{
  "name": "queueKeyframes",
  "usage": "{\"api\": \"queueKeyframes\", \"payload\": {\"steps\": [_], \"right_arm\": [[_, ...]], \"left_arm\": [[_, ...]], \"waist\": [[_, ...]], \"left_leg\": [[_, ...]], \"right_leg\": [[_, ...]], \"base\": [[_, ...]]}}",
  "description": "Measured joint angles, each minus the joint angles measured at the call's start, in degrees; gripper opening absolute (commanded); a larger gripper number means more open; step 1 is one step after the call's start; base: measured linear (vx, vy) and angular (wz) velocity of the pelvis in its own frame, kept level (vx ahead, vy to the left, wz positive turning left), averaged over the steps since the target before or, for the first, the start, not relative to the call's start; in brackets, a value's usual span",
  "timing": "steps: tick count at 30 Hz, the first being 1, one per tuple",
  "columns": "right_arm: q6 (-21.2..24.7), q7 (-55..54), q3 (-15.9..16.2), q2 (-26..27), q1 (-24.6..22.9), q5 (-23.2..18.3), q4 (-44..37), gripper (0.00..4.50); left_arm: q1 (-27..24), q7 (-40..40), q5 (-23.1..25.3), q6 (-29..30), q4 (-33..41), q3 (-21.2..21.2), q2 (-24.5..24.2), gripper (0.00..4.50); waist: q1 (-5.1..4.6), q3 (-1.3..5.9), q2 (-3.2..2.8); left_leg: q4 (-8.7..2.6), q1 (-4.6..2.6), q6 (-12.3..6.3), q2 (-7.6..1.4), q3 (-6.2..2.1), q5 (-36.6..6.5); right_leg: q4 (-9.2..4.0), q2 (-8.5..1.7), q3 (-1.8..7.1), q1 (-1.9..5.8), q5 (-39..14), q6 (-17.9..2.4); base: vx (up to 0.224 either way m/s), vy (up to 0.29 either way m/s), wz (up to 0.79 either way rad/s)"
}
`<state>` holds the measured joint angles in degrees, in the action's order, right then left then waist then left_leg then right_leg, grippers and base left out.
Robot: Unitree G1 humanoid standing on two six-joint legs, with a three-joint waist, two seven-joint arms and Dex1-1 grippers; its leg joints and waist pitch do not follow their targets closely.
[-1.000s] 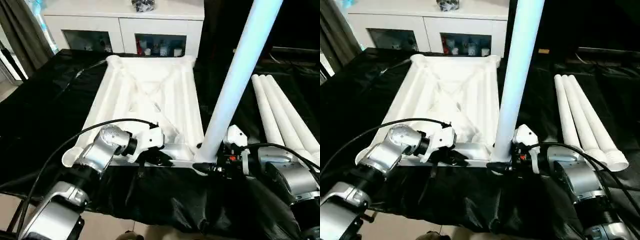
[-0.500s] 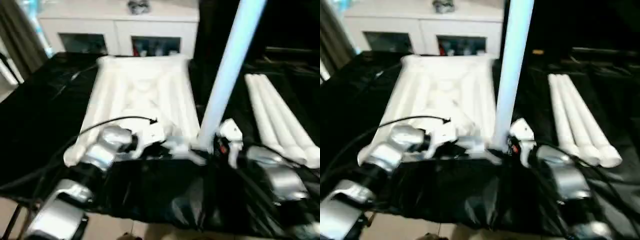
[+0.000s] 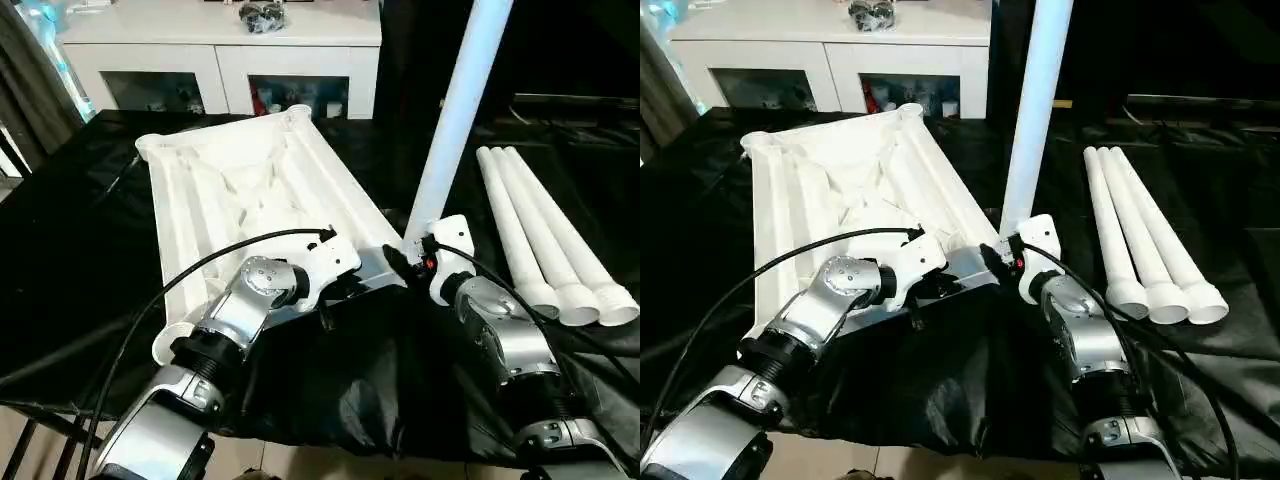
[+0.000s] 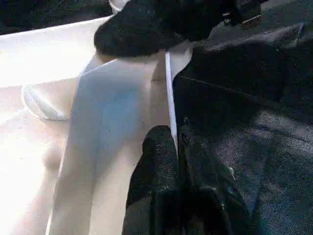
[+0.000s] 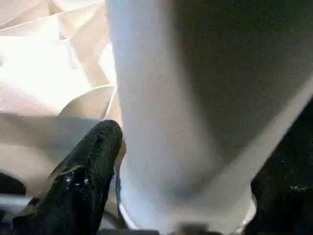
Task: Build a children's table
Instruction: Rotate leg to tighten
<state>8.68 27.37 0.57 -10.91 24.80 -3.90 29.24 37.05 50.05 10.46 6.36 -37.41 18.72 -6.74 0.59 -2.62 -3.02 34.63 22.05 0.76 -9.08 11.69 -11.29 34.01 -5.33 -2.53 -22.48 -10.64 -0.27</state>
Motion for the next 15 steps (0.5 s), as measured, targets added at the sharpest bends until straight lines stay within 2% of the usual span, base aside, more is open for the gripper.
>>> {"api": "queueKeyframes", "payload": {"steps": [4, 11, 15], "right_arm": [[-0.56, 7.02, 1.03, -2.92, -1.63, -1.22, -2.31, 3.78], [-0.58, 23.85, 2.73, -9.95, -4.76, -6.30, -7.26, 3.78], [1.07, 31.68, 4.42, -14.07, -7.04, -7.99, -11.35, 3.78]], "left_arm": [[-0.04, 3.31, -0.76, -2.46, 0.18, 0.41, -1.94, 0.00], [-0.75, 14.24, -4.75, -4.06, 1.65, 0.17, -5.87, 0.00], [-0.73, 18.63, -5.56, -5.56, 1.59, 0.73, -7.34, 0.00]], "waist": [[0.18, -0.02, -0.01], [1.68, -0.05, -0.08], [2.80, -0.05, -0.10]], "left_leg": [[-0.06, 0.08, -0.01, -0.02, 0.00, 0.00], [-0.09, 0.45, -0.35, -0.08, 0.01, 0.16], [-0.05, 0.53, -0.39, -0.11, 0.01, 0.17]], "right_leg": [[0.08, 0.00, -0.03, -0.11, 0.06, 0.02], [0.05, 0.03, -0.08, -0.48, -0.05, 0.05], [0.08, 0.03, -0.12, -0.54, -0.05, 0.04]], "base": [[0.000, 0.000, 0.00], [0.000, 0.000, 0.00], [0.000, 0.000, 0.00]]}}
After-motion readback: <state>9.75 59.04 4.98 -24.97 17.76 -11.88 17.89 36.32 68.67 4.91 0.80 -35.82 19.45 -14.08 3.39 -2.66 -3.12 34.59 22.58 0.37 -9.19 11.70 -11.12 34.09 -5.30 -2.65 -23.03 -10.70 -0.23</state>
